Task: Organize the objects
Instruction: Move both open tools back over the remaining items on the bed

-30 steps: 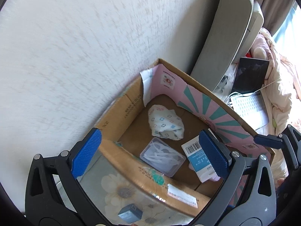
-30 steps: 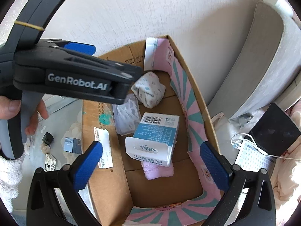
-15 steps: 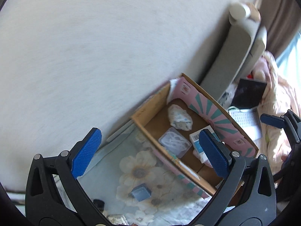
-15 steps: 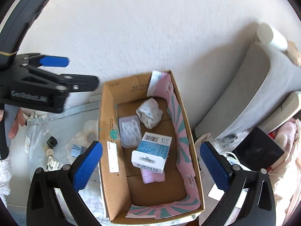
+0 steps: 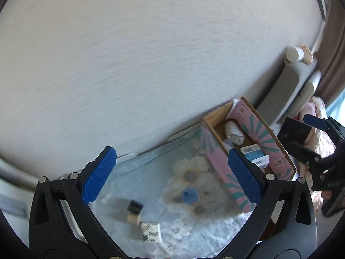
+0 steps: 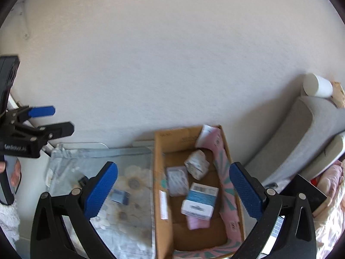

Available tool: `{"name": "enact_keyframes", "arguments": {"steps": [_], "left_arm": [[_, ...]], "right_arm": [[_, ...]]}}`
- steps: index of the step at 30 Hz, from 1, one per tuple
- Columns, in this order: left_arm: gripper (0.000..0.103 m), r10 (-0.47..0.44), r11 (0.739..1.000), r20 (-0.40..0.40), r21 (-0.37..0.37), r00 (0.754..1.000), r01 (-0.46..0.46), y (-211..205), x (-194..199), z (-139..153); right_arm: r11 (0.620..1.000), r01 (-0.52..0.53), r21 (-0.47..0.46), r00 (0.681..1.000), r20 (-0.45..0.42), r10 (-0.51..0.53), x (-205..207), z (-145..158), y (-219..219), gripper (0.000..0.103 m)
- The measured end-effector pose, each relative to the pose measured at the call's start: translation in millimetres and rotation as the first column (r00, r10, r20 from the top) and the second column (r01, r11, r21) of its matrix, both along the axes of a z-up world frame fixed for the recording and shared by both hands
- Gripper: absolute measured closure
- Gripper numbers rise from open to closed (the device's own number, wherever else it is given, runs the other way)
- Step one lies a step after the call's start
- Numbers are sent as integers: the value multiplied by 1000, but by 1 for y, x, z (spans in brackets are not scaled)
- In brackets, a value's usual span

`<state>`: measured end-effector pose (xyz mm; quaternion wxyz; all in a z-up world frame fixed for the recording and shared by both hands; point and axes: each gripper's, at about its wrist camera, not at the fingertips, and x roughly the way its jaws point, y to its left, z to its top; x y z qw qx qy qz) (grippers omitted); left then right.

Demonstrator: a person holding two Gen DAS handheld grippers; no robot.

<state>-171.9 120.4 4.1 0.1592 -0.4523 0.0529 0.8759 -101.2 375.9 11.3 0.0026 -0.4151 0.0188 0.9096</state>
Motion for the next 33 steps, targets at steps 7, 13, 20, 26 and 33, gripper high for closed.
{"name": "enact_keyframes", "arguments": {"steps": [7, 13, 20, 26, 33], "left_arm": [[0, 131, 991, -38, 18, 991, -130, -73, 40, 7], [0, 222, 975, -49, 22, 974, -222, -125, 77, -2], [0, 311, 949, 0, 59, 951, -310, -163, 111, -40], [0, 336, 937, 59, 85, 940, -340, -171, 135, -87], [0, 317, 940, 115, 93, 941, -328, -158, 148, -145]], "right_arm": [[996, -91, 6, 995, -35, 91, -2, 6, -45, 0], [983, -185, -19, 982, -33, 184, -5, -6, -85, 0], [955, -294, -31, 955, 15, 295, -9, -37, -134, 0], [930, -365, -37, 928, 70, 367, -16, -69, -160, 0], [898, -439, -43, 886, 146, 440, -34, -113, -191, 0]]}}
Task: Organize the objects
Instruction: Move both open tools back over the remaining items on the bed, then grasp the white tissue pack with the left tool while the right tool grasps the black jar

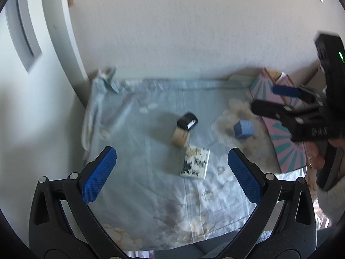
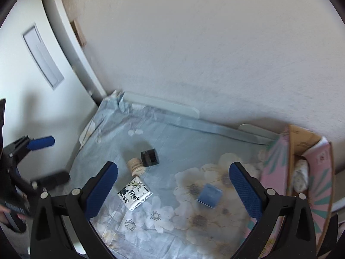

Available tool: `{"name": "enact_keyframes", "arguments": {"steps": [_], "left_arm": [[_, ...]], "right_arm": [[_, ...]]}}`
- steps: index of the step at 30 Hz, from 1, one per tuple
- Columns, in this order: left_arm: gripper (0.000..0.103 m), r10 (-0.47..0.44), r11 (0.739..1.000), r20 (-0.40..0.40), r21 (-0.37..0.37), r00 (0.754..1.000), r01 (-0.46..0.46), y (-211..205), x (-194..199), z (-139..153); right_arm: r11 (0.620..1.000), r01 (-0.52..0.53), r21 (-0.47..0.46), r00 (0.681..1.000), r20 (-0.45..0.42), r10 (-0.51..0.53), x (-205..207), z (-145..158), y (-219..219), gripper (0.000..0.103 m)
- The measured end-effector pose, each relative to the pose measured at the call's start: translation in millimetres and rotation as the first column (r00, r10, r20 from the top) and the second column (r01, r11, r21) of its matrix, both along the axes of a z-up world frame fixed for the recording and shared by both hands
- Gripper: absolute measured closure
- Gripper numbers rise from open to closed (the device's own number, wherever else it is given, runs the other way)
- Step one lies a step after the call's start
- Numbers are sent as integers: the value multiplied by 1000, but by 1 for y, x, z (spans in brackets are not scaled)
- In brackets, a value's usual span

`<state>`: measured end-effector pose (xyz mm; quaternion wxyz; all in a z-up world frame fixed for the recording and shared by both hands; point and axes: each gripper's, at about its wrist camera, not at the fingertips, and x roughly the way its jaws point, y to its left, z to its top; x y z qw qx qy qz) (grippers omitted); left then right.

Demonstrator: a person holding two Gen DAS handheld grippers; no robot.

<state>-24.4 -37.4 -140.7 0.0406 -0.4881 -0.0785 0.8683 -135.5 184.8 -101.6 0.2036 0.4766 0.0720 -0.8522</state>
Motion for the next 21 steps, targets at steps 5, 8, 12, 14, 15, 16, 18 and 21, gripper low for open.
{"name": "enact_keyframes", "arguments": {"steps": [5, 8, 12, 14, 15, 16, 18, 21], "left_arm": [[0, -32, 999, 13, 18, 999, 32, 15, 2, -40], [0, -49, 999, 17, 18, 999, 49, 23, 1, -60], [3, -79, 997, 18, 21, 997, 79, 36, -2, -81], [6, -95, 995, 21, 15, 995, 95, 44, -5, -91], [6, -102, 995, 22, 12, 994, 102, 47, -6, -96], [6, -111, 994, 22, 9, 994, 111, 51, -7, -100], [7, -120, 993, 17, 10, 993, 119, 57, -9, -105], [8, -132, 991, 8, 7, 991, 132, 63, -13, -111]], "right_arm": [[999, -44, 22, 998, 41, 43, -15, -36, -20, 1], [997, -66, 29, 996, 59, 64, -24, -57, -29, 4], [996, -87, 32, 993, 81, 84, -35, -81, -42, 10], [994, -101, 34, 991, 90, 98, -38, -90, -48, 13], [994, -107, 36, 990, 94, 103, -40, -94, -49, 14], [993, -114, 39, 989, 99, 109, -42, -98, -52, 17], [991, -125, 42, 987, 107, 120, -45, -106, -57, 21], [989, -139, 44, 984, 122, 132, -49, -116, -63, 28]]}}
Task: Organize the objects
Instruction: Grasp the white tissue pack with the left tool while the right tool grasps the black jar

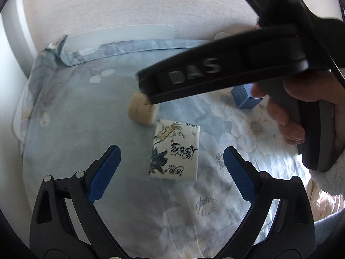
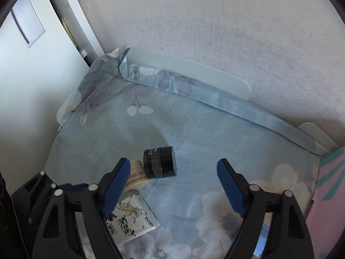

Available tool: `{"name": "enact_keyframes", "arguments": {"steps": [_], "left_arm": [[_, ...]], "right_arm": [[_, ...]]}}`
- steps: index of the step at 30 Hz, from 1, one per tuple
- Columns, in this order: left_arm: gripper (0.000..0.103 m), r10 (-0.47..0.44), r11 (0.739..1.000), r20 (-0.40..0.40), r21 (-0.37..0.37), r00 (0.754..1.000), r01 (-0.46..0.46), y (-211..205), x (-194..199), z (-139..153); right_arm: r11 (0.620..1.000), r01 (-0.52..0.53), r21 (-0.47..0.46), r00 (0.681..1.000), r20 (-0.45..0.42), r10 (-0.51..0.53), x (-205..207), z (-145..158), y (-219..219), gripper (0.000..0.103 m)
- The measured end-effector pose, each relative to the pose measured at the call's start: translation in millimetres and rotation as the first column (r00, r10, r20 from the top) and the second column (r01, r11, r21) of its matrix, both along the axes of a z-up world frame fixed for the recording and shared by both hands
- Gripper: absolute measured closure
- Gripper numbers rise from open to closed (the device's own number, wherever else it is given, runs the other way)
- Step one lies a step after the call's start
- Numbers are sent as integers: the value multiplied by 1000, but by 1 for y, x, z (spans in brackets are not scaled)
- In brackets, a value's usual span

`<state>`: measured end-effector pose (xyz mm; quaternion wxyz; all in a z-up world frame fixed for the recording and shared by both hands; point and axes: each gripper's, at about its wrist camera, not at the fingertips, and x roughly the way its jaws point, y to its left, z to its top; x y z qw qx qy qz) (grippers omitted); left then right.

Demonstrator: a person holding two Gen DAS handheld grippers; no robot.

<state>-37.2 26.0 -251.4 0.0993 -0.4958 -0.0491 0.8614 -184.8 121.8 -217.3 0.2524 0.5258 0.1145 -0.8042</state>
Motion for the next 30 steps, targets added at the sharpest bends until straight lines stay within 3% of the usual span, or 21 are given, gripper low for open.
{"name": "enact_keyframes", "arguments": {"steps": [2, 13, 18, 23, 30], "left_arm": [[10, -9, 1000, -2, -3, 1000, 9, 3, -3, -4], [29, -52, 998, -4, -41, 999, 52, 24, -6, -18], [49, -66, 995, -12, -77, 998, 64, 30, -6, -19], [59, -62, 994, -11, -88, 998, 61, 32, -8, -19], [60, -62, 995, -10, -81, 998, 61, 37, -7, -16]], "right_arm": [[1000, -5, -1, 1000, 3, 5, -2, -4, -2, 29], [999, -40, 10, 999, 19, 40, -5, -17, -12, 57], [999, -52, -10, 998, 40, 52, -4, -19, -15, 72], [998, -55, -19, 997, 45, 56, -4, -20, -17, 73], [998, -58, -34, 998, 29, 59, -3, -13, -17, 73]]}}
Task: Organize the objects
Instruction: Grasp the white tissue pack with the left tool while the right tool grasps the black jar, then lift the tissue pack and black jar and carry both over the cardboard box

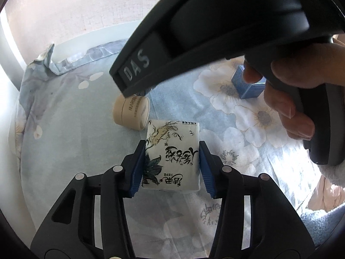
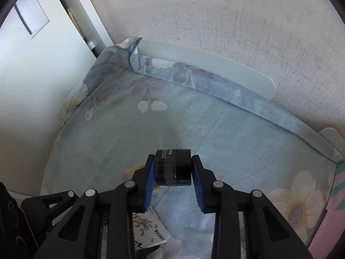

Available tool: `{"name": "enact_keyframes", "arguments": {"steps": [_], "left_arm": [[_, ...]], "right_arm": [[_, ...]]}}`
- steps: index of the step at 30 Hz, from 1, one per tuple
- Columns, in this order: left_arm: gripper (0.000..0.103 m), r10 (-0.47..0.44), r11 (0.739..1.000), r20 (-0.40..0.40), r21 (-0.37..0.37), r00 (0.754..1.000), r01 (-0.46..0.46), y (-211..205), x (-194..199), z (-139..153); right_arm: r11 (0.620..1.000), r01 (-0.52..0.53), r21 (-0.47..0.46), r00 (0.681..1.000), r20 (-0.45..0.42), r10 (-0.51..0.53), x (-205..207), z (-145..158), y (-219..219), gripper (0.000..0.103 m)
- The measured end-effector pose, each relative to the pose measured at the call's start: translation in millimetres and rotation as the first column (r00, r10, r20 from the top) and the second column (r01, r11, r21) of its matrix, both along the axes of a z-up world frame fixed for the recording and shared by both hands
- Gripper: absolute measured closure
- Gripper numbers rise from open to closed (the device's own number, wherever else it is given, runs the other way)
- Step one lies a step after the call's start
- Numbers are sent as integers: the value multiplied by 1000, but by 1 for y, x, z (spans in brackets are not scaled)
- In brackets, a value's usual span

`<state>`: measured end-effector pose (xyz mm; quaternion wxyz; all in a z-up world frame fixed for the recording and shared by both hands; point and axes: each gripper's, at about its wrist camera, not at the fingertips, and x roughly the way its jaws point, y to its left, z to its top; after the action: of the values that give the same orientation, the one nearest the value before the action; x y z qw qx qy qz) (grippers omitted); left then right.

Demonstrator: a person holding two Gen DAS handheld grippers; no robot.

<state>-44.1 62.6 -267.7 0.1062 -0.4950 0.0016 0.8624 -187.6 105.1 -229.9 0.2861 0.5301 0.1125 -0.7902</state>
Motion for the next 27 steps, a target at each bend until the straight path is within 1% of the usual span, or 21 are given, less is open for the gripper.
{"name": "enact_keyframes", "arguments": {"steps": [6, 9, 14, 16, 17, 18, 21, 27], "left_arm": [[60, 8, 1000, -9, 11, 1000, -8, 3, 2, 13], [60, 4, 1000, -18, 9, 1000, -4, 6, 3, 26], [60, -10, 1000, -45, -5, 999, 10, 8, 0, 54], [60, -19, 1000, -56, -8, 998, 18, 0, 8, 70], [60, -22, 1000, -60, -7, 998, 21, -6, 7, 73], [60, -23, 1000, -64, -8, 998, 23, 0, 3, 76], [60, -29, 1000, -63, -5, 998, 28, 1, -2, 98], [60, -20, 999, -69, 30, 997, 23, -3, -14, 133]], "right_arm": [[1000, 7, -11, 1000, -25, -7, 0, 15, 3, 73], [1000, 13, -15, 999, -35, -13, 4, 28, 9, 73], [999, 20, -26, 998, -63, -21, 8, 58, 15, 73], [999, 24, -33, 997, -77, -26, 9, 73, 17, 73], [999, 27, -35, 996, -86, -30, 9, 81, 18, 73], [999, 29, -38, 995, -91, -33, 9, 87, 20, 73], [998, 40, -47, 993, -112, -45, 10, 111, 28, 73], [994, 87, -69, 987, -127, -96, 9, 143, 48, 73]]}}
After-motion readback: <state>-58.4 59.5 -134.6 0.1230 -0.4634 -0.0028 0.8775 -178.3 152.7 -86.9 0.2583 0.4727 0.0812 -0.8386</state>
